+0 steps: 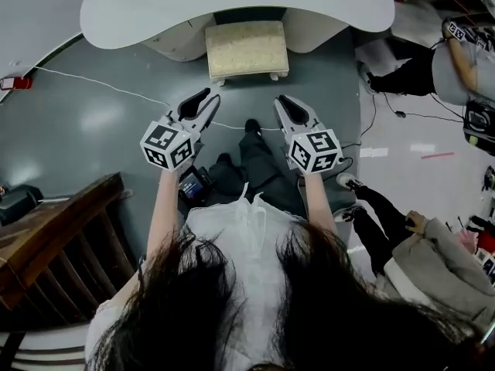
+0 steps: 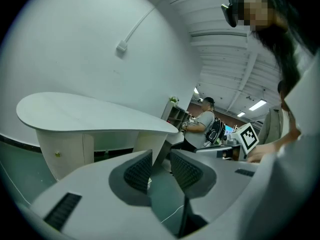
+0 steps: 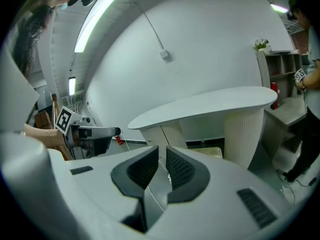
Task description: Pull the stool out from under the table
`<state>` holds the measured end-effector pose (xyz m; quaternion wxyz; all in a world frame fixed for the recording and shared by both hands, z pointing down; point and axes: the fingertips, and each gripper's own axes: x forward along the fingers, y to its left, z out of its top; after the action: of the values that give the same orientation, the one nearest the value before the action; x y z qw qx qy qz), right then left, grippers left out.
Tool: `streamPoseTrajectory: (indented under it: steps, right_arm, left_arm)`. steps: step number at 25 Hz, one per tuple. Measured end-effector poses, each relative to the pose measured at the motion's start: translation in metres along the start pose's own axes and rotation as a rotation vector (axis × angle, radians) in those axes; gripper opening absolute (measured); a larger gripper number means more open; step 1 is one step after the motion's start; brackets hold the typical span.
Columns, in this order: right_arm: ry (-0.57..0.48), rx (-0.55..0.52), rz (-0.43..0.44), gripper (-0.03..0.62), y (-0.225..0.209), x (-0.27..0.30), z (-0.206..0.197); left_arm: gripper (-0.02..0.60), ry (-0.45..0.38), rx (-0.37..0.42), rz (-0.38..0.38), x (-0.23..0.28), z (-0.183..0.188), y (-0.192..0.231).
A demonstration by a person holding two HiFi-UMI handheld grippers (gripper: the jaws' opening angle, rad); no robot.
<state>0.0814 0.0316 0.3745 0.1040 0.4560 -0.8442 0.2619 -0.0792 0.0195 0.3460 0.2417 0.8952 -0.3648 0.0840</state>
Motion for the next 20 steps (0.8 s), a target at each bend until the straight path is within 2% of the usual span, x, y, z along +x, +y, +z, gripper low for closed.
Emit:
streamPoseTrajectory:
  steps: [9,16,20]
  right_arm:
    - [0.094,0.023,0.011,0.058,-0.069,0.058,-0.039]
    - [0.159,0.055,0.0,0.058,-0.138,0.103,-0.089]
    - [0.196,0.107,0.019,0.058,-0.178,0.132,-0.123]
  left_arm:
    - [0.123,0.028,-0.086,0.088,0.059,-0.038,0.074]
    - [0.123,0.125,-0.103,0.116,0.108,-0.098,0.12]
    - [0.123,0.175,-0.159,0.126,0.129,-0.139,0.152]
